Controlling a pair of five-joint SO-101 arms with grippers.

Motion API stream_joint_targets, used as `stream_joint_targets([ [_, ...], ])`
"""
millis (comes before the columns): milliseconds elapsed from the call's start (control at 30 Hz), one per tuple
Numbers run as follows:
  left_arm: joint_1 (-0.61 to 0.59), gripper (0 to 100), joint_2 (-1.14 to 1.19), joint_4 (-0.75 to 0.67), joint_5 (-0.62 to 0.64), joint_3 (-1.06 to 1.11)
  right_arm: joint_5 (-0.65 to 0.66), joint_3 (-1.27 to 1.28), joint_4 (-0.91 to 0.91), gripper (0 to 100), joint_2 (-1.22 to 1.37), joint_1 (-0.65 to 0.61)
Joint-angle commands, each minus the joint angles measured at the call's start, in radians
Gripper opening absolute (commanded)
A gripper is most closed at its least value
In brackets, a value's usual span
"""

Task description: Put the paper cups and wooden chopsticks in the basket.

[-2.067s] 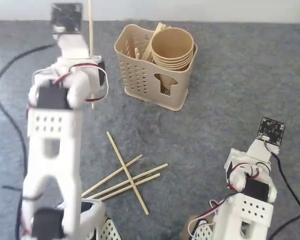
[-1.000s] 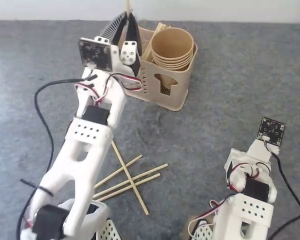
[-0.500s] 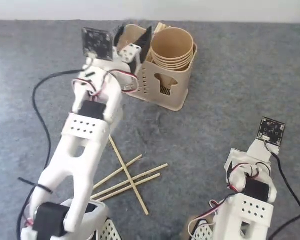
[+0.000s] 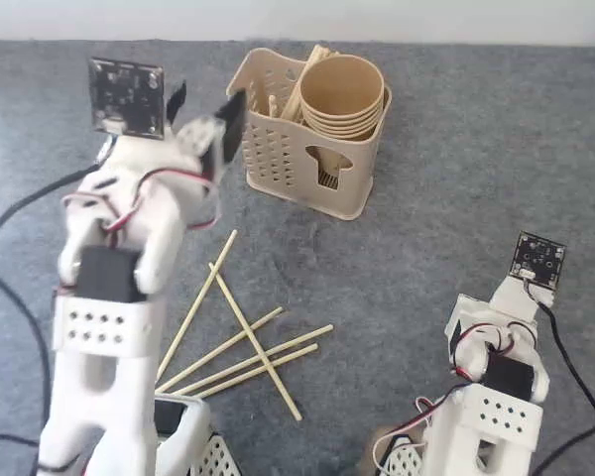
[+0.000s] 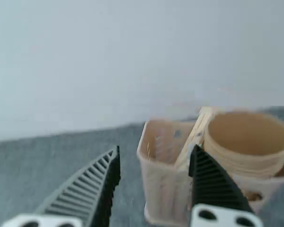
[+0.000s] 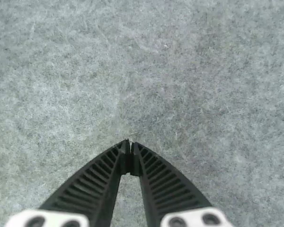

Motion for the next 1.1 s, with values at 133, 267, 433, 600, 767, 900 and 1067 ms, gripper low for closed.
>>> stream_joint_targets([
  [133, -0.074, 22, -0.014, 0.39, -0.132, -0.054, 0.025, -0.011, -0.013, 0.9, -0.019, 0.005],
  [267, -0.068, 22, 0.044, 0.46, -0.166, 0.012, 0.025, -0.011, -0.013, 0.9, -0.019, 0.005],
  [433, -0.077, 22, 0.166, 0.422, -0.236, 0.156, 0.025, -0.011, -0.013, 0.9, -0.019, 0.007],
  [600, -0.074, 22, 0.284, 0.315, -0.259, 0.251, 0.025, -0.011, -0.013, 0.9, -0.019, 0.007],
  [767, -0.069, 22, 0.419, 0.199, -0.262, 0.302, 0.025, -0.011, -0.013, 0.9, -0.019, 0.007],
  [900, -0.075, 22, 0.552, 0.106, -0.279, 0.295, 0.025, -0.011, -0.013, 0.9, -0.019, 0.007],
  [1067, -0.075, 22, 0.718, 0.021, -0.327, 0.295, 0.025, -0.011, -0.013, 0.9, -0.019, 0.007],
])
